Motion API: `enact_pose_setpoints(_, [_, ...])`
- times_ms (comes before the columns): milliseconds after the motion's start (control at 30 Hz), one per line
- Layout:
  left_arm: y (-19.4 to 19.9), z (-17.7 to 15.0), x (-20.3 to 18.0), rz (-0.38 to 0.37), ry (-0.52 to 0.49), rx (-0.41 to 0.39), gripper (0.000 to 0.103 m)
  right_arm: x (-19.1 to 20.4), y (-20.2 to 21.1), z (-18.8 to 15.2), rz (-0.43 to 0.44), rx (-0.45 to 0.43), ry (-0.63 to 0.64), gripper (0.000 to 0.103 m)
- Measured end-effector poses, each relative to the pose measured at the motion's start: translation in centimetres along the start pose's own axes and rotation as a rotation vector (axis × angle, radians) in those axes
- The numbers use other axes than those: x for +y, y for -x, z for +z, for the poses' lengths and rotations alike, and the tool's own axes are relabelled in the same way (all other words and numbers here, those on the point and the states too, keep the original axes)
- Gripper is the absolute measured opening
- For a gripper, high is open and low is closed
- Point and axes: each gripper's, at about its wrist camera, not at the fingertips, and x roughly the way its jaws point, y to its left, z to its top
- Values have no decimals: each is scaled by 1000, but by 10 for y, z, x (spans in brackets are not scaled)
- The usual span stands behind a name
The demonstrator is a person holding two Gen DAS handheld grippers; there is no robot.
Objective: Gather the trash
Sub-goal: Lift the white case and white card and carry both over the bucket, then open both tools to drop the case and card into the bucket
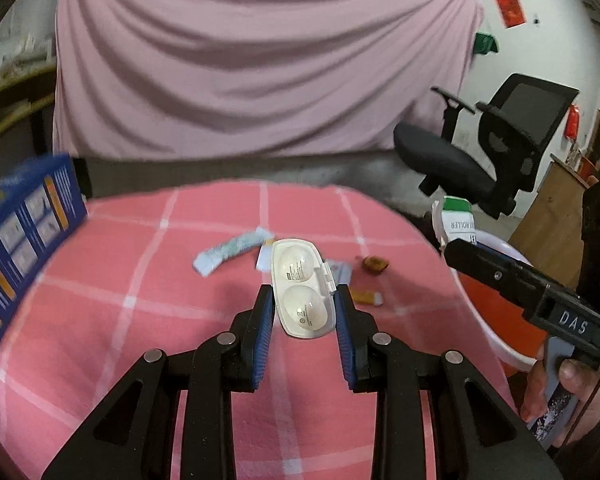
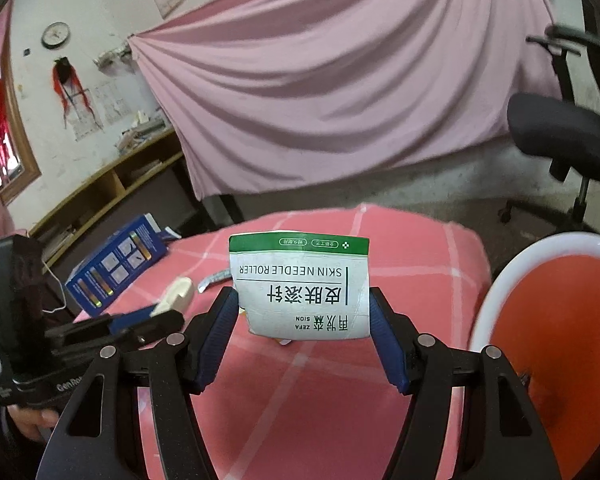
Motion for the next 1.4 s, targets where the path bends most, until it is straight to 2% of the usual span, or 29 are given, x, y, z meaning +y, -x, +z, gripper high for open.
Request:
enact_pose_setpoints(133, [19,5,-12,-12,15,-105,25,14,36,-2,-30,-164,75,63])
enact_pose_setpoints(233, [37,13,-34,-9,-28,-208,25,19,59,-3,-36,-277,94,63])
enact_pose_setpoints(367, [60,21,-65,-28,-111,-308,25,15,84,-1,-34,-399,85,64])
enact_pose_setpoints(500, [73,28,-98,-66,-171,-364,25,8,104,0,-39,-487,65,64])
enact_pose_setpoints(633, [78,36,-124,-120,-216,-405,26,-10,125,2,-111,-567,41,65])
enact_pose_setpoints(800, [67,39,-162,-181,-278,-406,26,-42,147,-3,-145,-579,-22,66])
enact_pose_setpoints(933, [59,34,-188,-223,-307,-379,26,-61,162,-7,-198,-577,-52,66])
enact_pose_setpoints(1167, [27,24,-223,-294,-314,-275,26,-94,167,-13,-269,-519,-171,66])
enact_pose_setpoints(1400, [-6,18,-237,-324,-298,-187,26,-120,157,-19,-350,-423,-248,66])
